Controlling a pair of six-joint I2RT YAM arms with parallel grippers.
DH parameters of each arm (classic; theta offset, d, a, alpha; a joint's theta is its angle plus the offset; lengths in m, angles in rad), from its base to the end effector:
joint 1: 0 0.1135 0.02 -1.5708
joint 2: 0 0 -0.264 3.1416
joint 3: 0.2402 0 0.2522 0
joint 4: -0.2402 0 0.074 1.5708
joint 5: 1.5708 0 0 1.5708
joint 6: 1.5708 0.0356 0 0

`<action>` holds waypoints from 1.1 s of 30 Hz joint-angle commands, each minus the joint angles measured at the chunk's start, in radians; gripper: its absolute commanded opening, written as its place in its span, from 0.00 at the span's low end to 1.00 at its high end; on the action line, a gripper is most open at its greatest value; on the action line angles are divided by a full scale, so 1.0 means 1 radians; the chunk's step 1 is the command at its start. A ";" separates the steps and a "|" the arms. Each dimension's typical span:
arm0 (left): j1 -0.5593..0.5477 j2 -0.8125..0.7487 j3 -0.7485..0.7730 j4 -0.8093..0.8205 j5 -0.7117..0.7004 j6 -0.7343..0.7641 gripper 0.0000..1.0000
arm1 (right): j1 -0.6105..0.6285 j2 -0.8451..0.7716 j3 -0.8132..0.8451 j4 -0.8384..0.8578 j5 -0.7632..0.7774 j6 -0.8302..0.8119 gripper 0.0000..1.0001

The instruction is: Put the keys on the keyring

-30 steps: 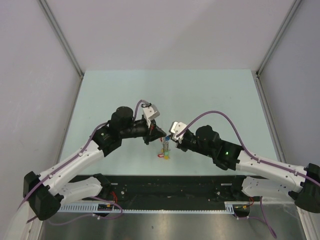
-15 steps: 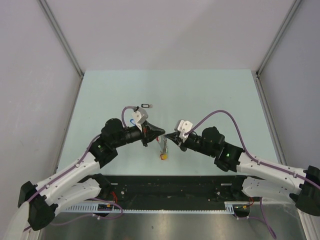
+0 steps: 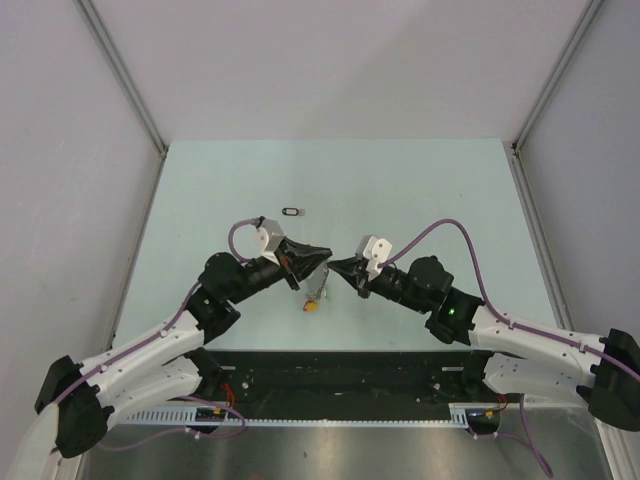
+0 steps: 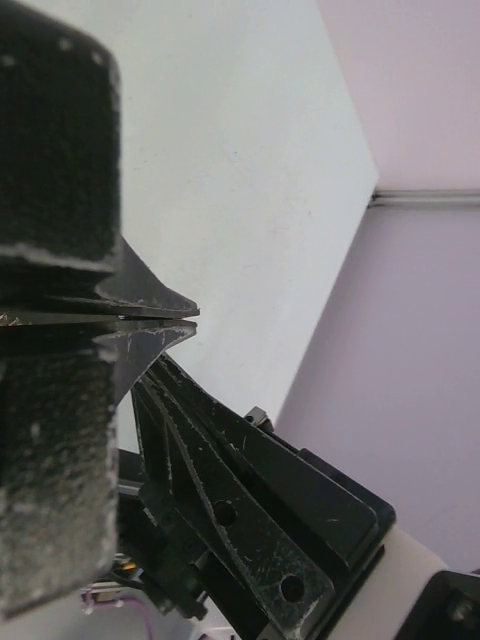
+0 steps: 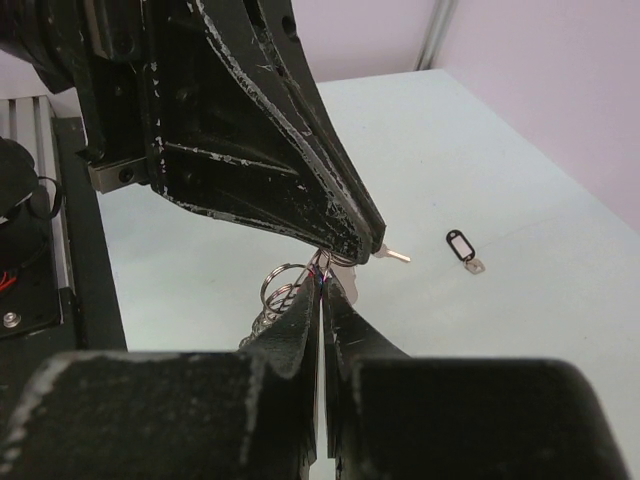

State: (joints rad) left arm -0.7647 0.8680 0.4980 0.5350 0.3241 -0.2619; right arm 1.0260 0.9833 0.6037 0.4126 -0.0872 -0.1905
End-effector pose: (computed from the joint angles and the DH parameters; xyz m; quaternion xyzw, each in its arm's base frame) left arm 0.1406 -0.1506 0.3000 0.2779 0.5873 -0.4606 0.6047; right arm 0.1180 0.2007 0.3018 -0.4227 0.5522 0.3190 0.6440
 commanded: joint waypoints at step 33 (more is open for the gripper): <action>0.119 0.081 0.346 -0.720 0.064 0.219 0.79 | -0.322 0.005 0.166 -0.618 0.087 0.236 0.30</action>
State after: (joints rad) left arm -0.6750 0.9360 0.8207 -0.1375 0.4198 -0.0101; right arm 0.8268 0.9916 0.7303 -0.0216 -0.0433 -0.2260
